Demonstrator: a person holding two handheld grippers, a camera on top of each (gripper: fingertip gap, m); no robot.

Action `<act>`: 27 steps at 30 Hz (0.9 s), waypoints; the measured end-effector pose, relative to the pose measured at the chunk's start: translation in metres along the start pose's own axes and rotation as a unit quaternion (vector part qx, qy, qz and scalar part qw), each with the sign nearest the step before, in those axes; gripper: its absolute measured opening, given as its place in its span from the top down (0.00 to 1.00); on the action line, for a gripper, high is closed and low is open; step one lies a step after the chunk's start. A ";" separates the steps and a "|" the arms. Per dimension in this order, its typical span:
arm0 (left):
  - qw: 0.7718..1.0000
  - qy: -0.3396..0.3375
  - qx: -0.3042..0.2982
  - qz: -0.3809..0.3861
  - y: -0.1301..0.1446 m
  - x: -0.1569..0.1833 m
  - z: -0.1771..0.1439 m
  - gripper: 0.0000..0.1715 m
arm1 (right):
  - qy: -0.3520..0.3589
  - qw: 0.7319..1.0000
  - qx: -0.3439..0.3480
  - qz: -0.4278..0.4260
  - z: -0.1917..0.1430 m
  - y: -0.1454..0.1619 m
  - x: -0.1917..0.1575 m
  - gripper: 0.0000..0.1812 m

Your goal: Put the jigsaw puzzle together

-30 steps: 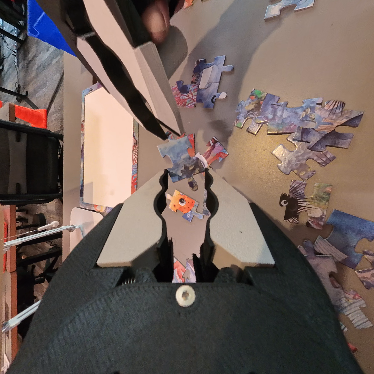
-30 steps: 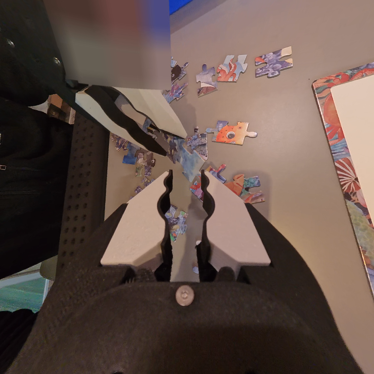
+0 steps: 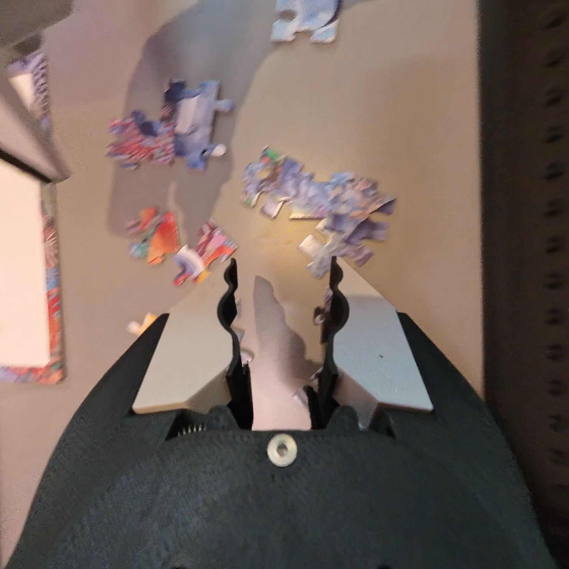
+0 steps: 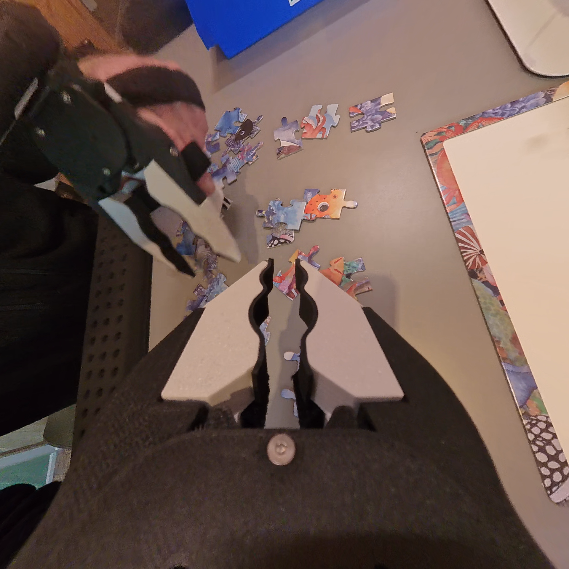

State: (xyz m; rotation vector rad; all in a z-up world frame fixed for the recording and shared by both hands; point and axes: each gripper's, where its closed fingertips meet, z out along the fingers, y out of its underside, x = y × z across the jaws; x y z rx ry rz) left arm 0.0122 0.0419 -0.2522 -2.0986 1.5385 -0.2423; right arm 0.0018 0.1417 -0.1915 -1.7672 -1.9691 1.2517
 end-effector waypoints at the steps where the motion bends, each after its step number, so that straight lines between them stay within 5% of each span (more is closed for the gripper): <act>1: 1.000 0.023 0.007 0.003 -0.006 0.011 0.004 0.66 | 0.000 1.000 0.002 0.001 -0.001 0.000 0.000 0.94; 6: 0.997 0.070 -0.009 0.025 -0.012 0.042 0.023 0.66 | -0.001 1.000 0.005 0.000 -0.003 0.000 0.001 0.94; 19: 0.997 0.070 0.005 0.031 -0.015 0.051 0.038 0.76 | -0.001 1.000 0.009 -0.005 -0.007 -0.001 -0.001 0.95; 22: 0.998 0.052 0.025 0.035 -0.020 0.045 0.031 0.92 | -0.004 1.000 0.004 -0.006 -0.006 0.001 -0.002 0.94; 27: 0.998 0.044 0.005 0.035 -0.011 0.041 0.031 0.87 | -0.011 1.000 -0.012 -0.008 -0.001 0.007 -0.005 0.94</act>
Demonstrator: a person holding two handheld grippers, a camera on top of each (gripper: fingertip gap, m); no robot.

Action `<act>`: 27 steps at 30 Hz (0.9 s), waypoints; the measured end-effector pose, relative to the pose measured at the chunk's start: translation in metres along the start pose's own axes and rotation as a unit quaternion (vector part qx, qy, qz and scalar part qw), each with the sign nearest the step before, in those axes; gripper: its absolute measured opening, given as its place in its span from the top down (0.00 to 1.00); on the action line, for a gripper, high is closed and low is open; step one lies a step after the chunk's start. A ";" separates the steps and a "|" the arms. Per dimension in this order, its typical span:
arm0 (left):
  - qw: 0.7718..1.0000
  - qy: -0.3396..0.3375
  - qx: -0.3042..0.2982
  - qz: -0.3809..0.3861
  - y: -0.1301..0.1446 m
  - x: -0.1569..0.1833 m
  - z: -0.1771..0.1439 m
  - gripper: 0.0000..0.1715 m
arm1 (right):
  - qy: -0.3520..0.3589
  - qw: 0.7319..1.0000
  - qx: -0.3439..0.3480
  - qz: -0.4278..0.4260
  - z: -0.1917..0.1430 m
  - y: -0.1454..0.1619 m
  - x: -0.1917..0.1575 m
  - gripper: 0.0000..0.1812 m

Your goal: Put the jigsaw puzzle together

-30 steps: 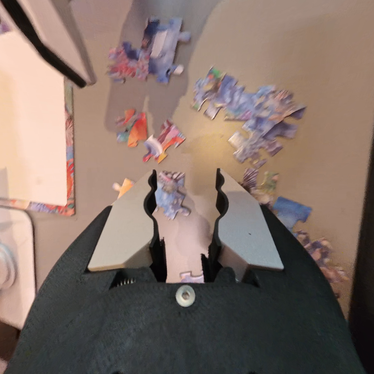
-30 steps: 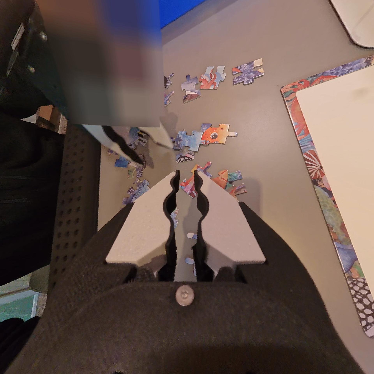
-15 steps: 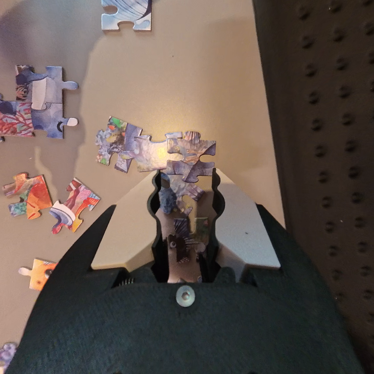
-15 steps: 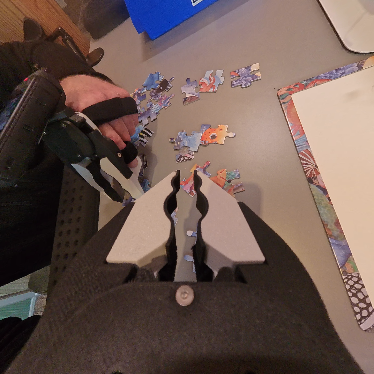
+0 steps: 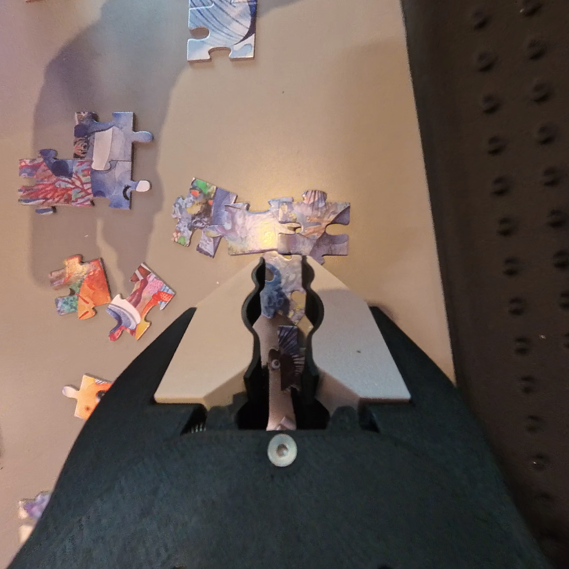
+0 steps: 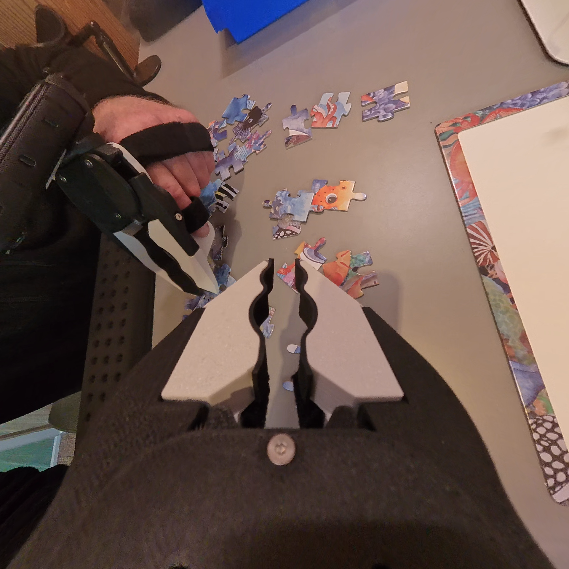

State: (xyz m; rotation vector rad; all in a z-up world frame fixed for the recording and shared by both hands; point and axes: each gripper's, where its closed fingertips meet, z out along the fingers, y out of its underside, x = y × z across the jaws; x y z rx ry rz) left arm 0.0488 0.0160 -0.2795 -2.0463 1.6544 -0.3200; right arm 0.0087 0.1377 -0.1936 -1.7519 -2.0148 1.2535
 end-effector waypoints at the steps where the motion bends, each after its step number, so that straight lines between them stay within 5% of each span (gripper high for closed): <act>1: 1.000 0.018 0.001 -0.007 -0.001 0.005 0.001 0.84 | -0.001 1.000 -0.001 0.000 0.000 0.000 0.000 0.94; 5: 0.999 0.034 -0.007 -0.008 -0.001 0.013 0.007 0.63 | 0.000 1.000 -0.001 0.000 0.000 0.001 0.000 0.94; 9: 0.999 0.038 0.008 -0.001 -0.008 0.020 0.011 0.74 | 0.001 1.000 0.000 0.000 -0.001 0.000 0.000 0.94; 16: 1.000 0.010 0.017 0.005 -0.011 0.016 0.012 0.74 | 0.001 1.000 0.001 -0.002 -0.002 0.000 -0.001 0.94; 27: 0.996 -0.087 0.022 0.004 -0.008 -0.040 -0.010 0.74 | 0.006 1.000 0.007 -0.002 -0.008 -0.001 0.000 0.94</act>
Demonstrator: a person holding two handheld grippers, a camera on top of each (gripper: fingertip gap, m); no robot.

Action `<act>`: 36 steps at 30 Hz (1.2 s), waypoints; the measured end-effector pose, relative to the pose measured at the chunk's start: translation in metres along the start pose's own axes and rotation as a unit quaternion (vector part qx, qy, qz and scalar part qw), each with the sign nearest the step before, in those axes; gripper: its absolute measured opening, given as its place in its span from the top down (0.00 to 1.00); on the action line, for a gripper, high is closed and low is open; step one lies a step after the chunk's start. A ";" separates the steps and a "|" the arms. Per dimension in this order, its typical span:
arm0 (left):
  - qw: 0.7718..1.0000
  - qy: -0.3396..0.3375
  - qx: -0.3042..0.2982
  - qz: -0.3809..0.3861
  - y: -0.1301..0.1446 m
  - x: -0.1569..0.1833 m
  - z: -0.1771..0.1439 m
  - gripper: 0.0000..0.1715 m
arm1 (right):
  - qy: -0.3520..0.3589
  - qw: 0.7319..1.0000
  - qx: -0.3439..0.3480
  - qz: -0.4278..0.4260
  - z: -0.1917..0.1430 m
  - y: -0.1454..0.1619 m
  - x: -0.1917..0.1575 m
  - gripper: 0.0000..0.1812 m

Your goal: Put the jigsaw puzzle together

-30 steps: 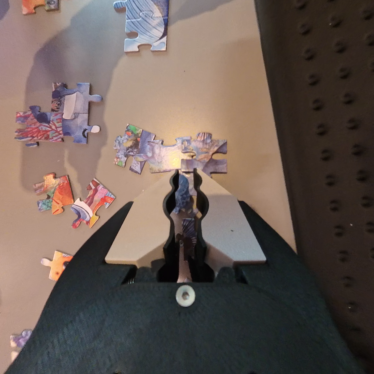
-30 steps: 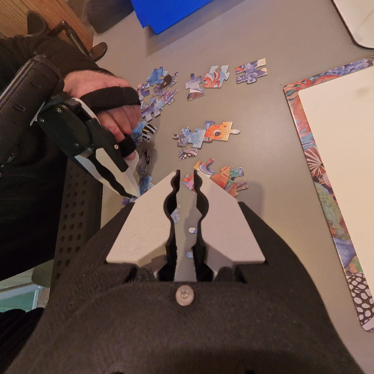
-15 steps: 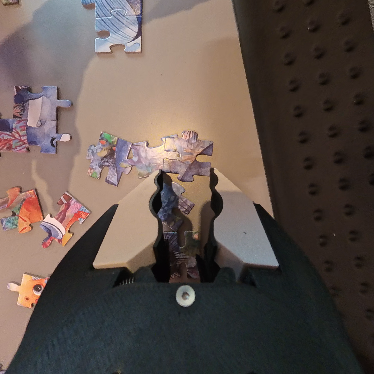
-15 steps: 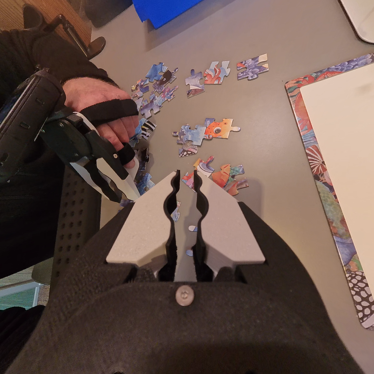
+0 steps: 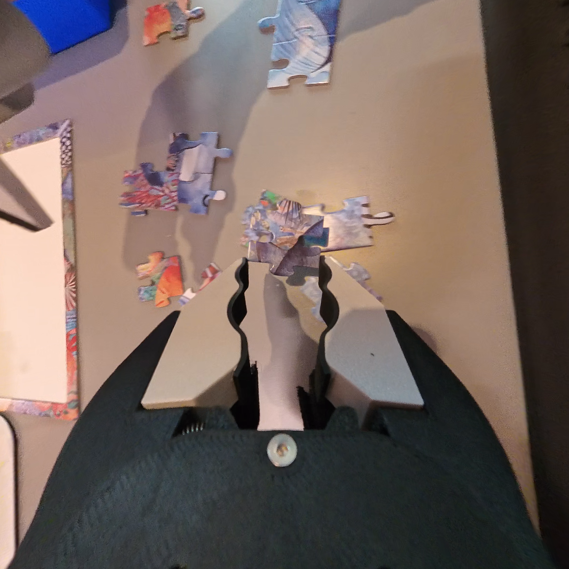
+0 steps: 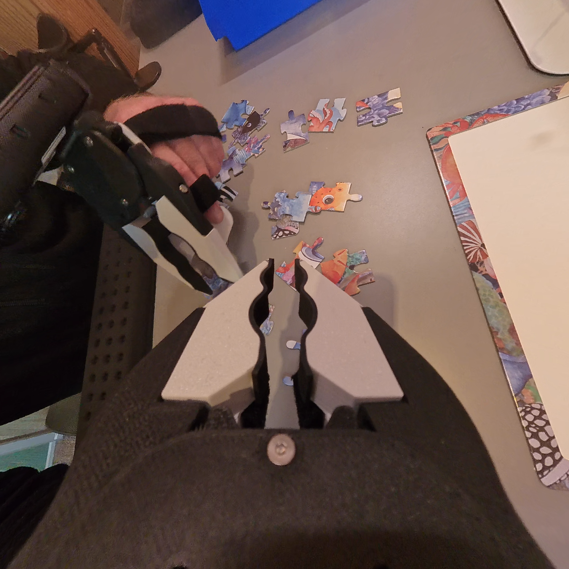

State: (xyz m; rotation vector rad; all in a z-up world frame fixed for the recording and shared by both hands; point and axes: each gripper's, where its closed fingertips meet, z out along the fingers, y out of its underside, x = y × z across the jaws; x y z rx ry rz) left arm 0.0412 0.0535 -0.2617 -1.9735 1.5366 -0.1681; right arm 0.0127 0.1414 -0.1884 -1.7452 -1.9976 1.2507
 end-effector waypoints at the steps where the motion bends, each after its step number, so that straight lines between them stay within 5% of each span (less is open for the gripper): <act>1: 1.000 -0.005 0.000 -0.002 0.001 -0.007 -0.001 0.74 | 0.000 1.000 0.001 0.000 0.000 0.000 0.000 0.94; 21: 0.999 0.006 -0.042 0.008 0.006 -0.088 0.029 0.74 | 0.043 0.999 0.002 0.031 -0.023 0.017 0.026 0.94; 36: 0.995 0.069 -0.066 -0.003 0.013 -0.093 0.050 0.74 | 0.043 0.998 -0.001 0.044 -0.024 0.024 0.034 0.95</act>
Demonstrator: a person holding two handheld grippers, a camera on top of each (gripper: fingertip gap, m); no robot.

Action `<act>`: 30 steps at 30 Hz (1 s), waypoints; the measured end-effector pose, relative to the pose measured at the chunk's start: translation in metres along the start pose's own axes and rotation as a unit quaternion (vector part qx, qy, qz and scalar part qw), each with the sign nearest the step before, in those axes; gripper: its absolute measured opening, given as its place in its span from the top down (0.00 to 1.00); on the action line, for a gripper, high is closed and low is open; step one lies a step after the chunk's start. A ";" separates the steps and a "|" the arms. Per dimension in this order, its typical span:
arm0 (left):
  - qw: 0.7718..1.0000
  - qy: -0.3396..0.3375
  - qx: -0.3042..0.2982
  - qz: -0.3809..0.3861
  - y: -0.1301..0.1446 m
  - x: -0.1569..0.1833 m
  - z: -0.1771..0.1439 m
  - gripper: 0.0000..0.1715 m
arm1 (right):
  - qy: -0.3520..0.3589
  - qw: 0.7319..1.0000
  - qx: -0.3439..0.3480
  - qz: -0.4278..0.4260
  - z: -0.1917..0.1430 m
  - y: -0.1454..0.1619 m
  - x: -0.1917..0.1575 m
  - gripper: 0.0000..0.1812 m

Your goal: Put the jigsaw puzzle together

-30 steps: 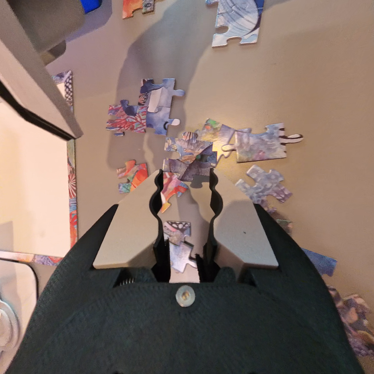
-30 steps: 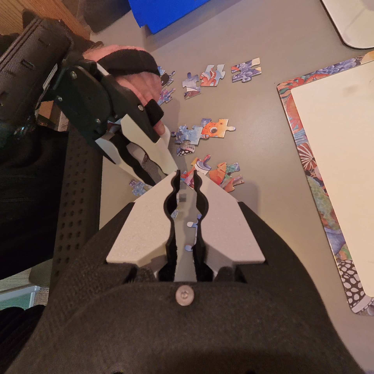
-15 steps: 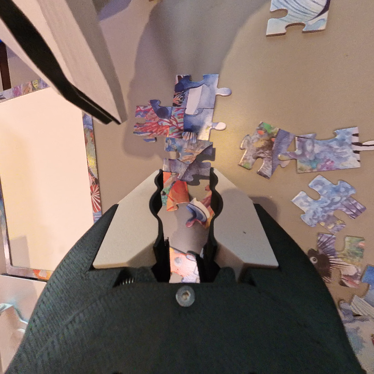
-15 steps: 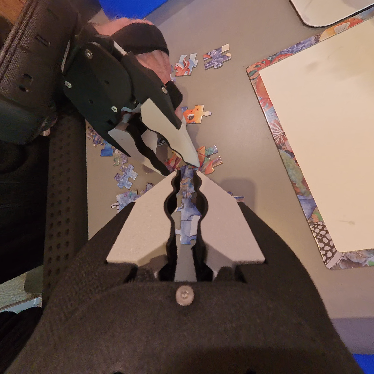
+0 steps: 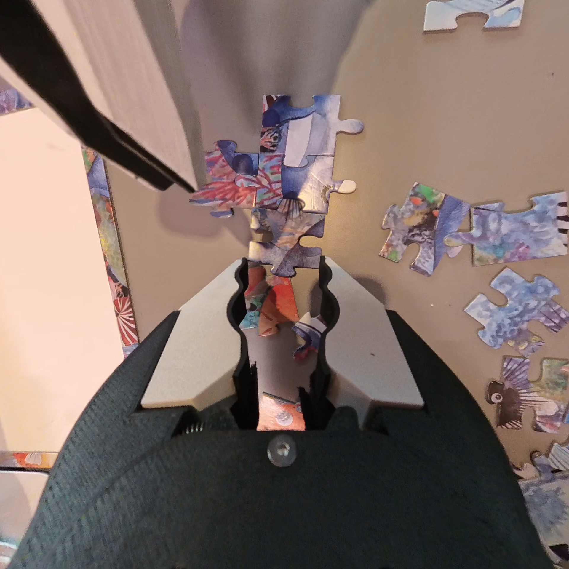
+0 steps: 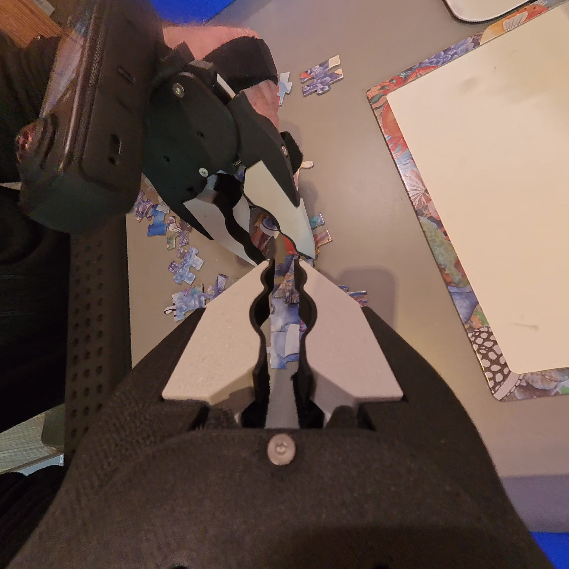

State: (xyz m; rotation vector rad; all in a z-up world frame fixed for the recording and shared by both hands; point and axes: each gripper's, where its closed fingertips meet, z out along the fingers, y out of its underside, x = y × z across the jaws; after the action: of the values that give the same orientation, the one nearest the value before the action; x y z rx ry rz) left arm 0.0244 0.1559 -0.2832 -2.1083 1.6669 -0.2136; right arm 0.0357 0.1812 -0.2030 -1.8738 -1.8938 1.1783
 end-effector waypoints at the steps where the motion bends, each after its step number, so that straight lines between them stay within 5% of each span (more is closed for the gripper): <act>1: 1.000 0.004 -0.002 -0.001 0.001 0.000 0.000 0.74 | 0.000 1.000 0.000 0.000 0.000 0.000 0.000 0.95; 20: 1.000 0.019 0.012 -0.019 -0.004 0.005 -0.001 0.76 | -0.004 1.000 0.000 -0.004 0.000 -0.001 -0.002 0.95; 30: 0.997 0.026 0.064 -0.018 -0.028 0.007 0.003 0.94 | -0.005 1.000 0.009 -0.004 -0.003 -0.003 -0.002 0.96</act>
State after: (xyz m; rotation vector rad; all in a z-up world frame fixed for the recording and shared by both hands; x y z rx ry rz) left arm 0.0518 0.1543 -0.2748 -2.0541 1.6004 -0.3781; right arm 0.0357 0.1809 -0.1986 -1.8540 -1.8883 1.2009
